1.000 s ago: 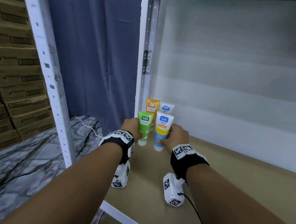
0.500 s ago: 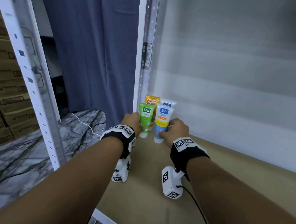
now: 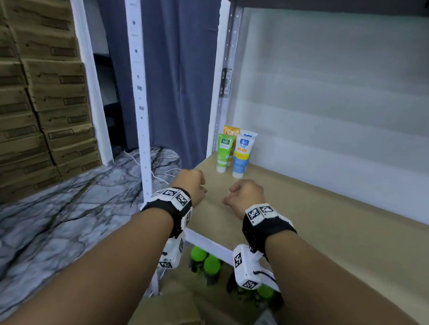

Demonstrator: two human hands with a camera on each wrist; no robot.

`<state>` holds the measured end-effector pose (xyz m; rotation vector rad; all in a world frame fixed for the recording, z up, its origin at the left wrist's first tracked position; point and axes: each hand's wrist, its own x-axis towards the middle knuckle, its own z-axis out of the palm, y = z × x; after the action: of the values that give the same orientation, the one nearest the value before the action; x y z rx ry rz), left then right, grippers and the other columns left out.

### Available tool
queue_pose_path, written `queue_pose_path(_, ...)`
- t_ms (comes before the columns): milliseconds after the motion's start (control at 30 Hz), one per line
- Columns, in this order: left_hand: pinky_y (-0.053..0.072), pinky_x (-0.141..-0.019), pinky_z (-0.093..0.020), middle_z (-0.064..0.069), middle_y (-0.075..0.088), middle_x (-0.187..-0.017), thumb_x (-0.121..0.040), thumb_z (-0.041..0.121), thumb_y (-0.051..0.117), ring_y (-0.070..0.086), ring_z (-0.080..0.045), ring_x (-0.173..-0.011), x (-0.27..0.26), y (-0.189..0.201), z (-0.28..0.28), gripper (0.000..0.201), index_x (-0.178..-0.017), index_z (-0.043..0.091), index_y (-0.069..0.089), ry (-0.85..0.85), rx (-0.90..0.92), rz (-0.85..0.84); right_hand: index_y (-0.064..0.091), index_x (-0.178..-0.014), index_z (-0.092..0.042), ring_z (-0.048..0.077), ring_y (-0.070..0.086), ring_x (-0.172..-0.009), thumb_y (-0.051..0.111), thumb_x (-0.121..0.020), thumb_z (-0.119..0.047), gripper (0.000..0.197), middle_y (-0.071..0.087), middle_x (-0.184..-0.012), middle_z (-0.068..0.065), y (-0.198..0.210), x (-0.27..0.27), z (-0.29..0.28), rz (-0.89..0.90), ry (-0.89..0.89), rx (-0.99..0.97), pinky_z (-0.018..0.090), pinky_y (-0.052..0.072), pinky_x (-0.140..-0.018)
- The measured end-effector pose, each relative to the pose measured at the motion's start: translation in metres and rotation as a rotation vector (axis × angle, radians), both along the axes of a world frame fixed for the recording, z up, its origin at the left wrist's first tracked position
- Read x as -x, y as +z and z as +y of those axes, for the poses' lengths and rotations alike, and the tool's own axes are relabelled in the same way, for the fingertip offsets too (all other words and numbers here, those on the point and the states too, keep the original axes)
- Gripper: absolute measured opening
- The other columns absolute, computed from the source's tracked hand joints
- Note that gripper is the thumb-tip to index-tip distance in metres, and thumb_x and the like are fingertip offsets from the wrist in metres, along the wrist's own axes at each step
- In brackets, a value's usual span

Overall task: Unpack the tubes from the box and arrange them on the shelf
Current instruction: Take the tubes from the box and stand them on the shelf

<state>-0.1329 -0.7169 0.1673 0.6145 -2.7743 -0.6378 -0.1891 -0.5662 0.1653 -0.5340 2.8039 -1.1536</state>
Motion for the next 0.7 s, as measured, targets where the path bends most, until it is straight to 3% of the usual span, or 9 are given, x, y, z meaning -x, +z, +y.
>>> queue_pose_path(67,0.052,-0.087,-0.036,-0.012,0.068,-0.100,-0.082,0.023,0.070,0.063,-0.029,-0.099,-0.037,-0.003,0.009,0.014,-0.092,0.016,0.065,-0.011,0.006,0.015,0.069,-0.084,-0.014,0.023,0.066,-0.092,0.076,-0.072,-0.018,0.015,0.071,-0.093,0.005,-0.003,-0.034,0.003,0.029,0.040,-0.008,0.021,0.048,-0.082)
queue_pose_path(167,0.052,-0.082,-0.031,-0.008,0.068,-0.097,-0.081,0.023,0.067,0.063,-0.026,-0.094,-0.089,-0.019,0.018,0.004,-0.081,0.023,0.062,0.002,0.010,0.013,0.069,-0.075,-0.009,0.025,0.068,-0.079,0.076,-0.071,-0.016,0.010,0.070,-0.074,0.004,-0.017,-0.081,0.006,0.050,0.148,0.039,0.029,0.054,-0.083)
queue_pose_path(300,0.056,-0.077,-0.037,-0.009,0.068,-0.087,-0.081,0.024,0.062,0.065,-0.030,-0.086,-0.144,-0.070,0.022,0.012,-0.072,0.025,0.055,0.039,-0.037,-0.072,0.072,-0.076,-0.011,0.020,0.067,-0.077,0.071,-0.074,-0.015,0.005,0.071,-0.075,0.002,-0.063,-0.131,0.001,0.025,0.262,-0.056,0.026,0.055,-0.078)
queue_pose_path(467,0.056,-0.077,-0.038,-0.012,0.065,-0.099,-0.089,0.026,0.059,0.064,-0.032,-0.090,-0.200,-0.172,0.016,0.010,-0.093,0.017,0.062,0.099,-0.068,-0.317,0.073,-0.080,-0.006,0.029,0.068,-0.085,0.069,-0.074,-0.011,0.009,0.073,-0.084,0.013,-0.162,-0.162,-0.013,-0.080,0.372,-0.288,0.034,0.057,-0.079)
queue_pose_path(600,0.052,-0.088,-0.039,-0.014,0.064,-0.114,-0.090,0.016,0.054,0.062,-0.032,-0.105,-0.233,-0.256,-0.001,0.023,-0.111,0.011,0.061,0.176,-0.097,-0.541,0.072,-0.088,-0.009,0.027,0.068,-0.088,0.067,-0.075,-0.015,0.015,0.072,-0.090,0.010,-0.246,-0.170,-0.019,-0.177,0.376,-0.457,0.027,0.055,-0.079)
queue_pose_path(700,0.049,-0.091,-0.036,-0.017,0.062,-0.120,-0.095,0.011,0.047,0.061,-0.032,-0.110,-0.255,-0.307,-0.012,0.028,-0.119,0.003,0.058,0.296,-0.171,-0.671,0.072,-0.092,-0.009,0.028,0.068,-0.091,0.068,-0.074,-0.018,0.020,0.071,-0.094,0.012,-0.305,-0.173,-0.021,-0.193,0.426,-0.590,0.031,0.056,-0.081)
